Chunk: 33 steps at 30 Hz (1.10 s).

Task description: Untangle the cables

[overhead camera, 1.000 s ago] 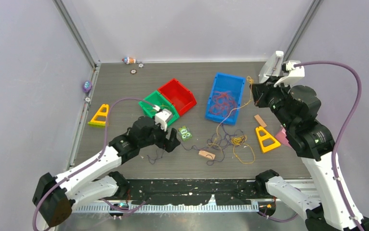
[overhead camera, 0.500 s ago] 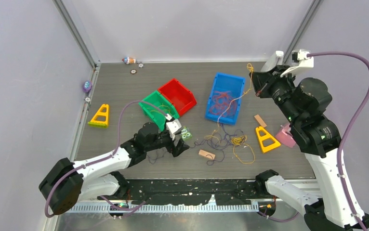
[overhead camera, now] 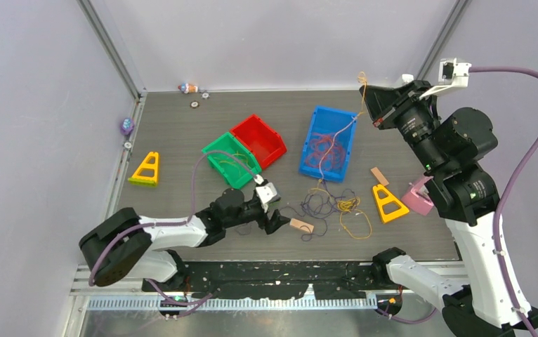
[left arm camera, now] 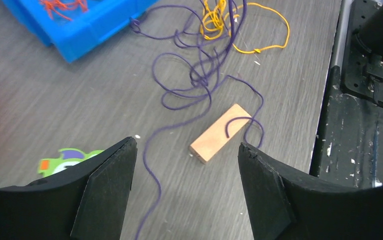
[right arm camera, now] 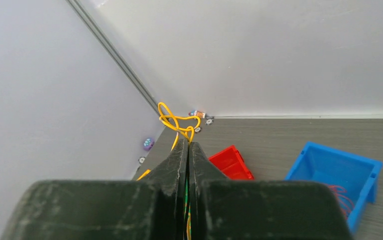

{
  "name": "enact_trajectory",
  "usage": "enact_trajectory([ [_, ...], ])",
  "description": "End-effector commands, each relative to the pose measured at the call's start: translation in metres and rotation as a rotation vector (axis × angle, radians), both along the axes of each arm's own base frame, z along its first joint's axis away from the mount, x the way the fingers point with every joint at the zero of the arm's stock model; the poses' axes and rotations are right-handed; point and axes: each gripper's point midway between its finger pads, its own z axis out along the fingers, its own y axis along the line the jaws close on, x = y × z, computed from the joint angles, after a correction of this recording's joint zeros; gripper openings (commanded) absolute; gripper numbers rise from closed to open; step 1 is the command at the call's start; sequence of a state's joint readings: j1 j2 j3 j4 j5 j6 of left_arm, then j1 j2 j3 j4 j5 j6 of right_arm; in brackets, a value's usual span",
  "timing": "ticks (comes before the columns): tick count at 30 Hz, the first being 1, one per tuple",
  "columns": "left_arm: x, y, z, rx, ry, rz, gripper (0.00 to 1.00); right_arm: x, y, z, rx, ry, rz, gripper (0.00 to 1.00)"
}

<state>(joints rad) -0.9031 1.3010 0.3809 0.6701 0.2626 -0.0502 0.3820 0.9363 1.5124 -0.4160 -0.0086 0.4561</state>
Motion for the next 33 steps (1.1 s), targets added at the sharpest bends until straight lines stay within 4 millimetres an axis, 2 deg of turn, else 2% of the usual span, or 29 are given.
enact_trajectory([
  [1, 0.006, -0.024, 0.021, -0.099, -0.049, 0.040, 0.74, -0.013, 0.003, 0.043, 0.085, -0.116, 0.043, 0.05],
  [9, 0.014, -0.046, 0.018, -0.161, -0.015, 0.064, 0.73, -0.017, 0.003, 0.058, 0.104, -0.151, 0.050, 0.06],
  [19, 0.007, -0.094, 0.024, -0.266, -0.031, 0.017, 0.69, -0.019, 0.002, 0.066, 0.144, -0.169, 0.056, 0.05],
  [25, 0.017, -0.104, 0.013, -0.279, -0.022, 0.056, 0.67, -0.023, 0.002, 0.076, 0.158, -0.193, 0.062, 0.05],
  [26, 0.018, -0.105, 0.012, -0.284, -0.024, 0.062, 0.62, -0.025, 0.001, 0.080, 0.160, -0.201, 0.061, 0.05],
  [28, 0.022, -0.107, 0.014, -0.300, -0.033, 0.077, 0.46, -0.027, -0.001, 0.083, 0.164, -0.208, 0.060, 0.05],
  [30, 0.026, -0.109, 0.014, -0.308, -0.033, 0.093, 0.35, -0.029, -0.004, 0.085, 0.168, -0.212, 0.046, 0.05],
  [33, 0.037, -0.118, 0.021, -0.343, -0.026, 0.128, 0.19, -0.027, -0.014, 0.078, 0.192, -0.193, -0.009, 0.05],
])
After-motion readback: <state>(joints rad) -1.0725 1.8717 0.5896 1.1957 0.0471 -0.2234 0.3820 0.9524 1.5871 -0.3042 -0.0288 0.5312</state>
